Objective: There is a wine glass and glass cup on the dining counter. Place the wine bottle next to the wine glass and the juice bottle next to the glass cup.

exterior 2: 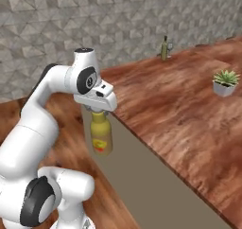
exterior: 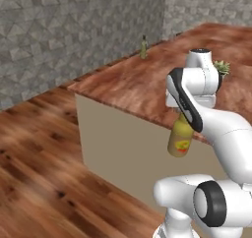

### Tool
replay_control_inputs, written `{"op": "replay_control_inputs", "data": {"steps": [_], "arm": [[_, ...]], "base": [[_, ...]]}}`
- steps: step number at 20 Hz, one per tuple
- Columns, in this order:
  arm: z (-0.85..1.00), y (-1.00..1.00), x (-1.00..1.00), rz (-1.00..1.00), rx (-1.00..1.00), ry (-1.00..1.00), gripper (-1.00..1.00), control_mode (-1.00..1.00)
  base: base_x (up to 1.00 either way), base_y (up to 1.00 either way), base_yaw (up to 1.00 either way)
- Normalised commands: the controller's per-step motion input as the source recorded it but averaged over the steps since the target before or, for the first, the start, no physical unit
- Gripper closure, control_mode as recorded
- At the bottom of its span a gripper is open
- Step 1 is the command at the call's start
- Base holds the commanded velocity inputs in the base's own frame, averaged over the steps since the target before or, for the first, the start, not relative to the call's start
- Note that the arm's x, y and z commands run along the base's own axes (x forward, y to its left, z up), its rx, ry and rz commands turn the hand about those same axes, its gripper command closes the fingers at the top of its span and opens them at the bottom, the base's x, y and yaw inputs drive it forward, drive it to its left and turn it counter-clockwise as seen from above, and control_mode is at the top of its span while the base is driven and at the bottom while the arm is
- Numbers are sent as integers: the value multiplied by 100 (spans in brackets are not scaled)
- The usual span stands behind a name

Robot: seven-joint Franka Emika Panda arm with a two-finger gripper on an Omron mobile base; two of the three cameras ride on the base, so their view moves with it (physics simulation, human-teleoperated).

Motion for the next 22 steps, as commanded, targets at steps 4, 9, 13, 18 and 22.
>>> {"op": "replay_control_inputs", "data": {"steps": [4, 9, 13, 18, 22], "arm": [[0, 0, 0, 0, 0, 0, 100, 100], [0, 0, 0, 0, 0, 0, 100, 100], [0, 0, 0, 0, 0, 0, 100, 100], [0, 0, 0, 0, 0, 0, 100, 100], [0, 0, 0, 0, 0, 0, 100, 100]], "base": [[74, 64, 0], [77, 62, 0], [76, 62, 0], [76, 62, 0], [76, 62, 0]]}}
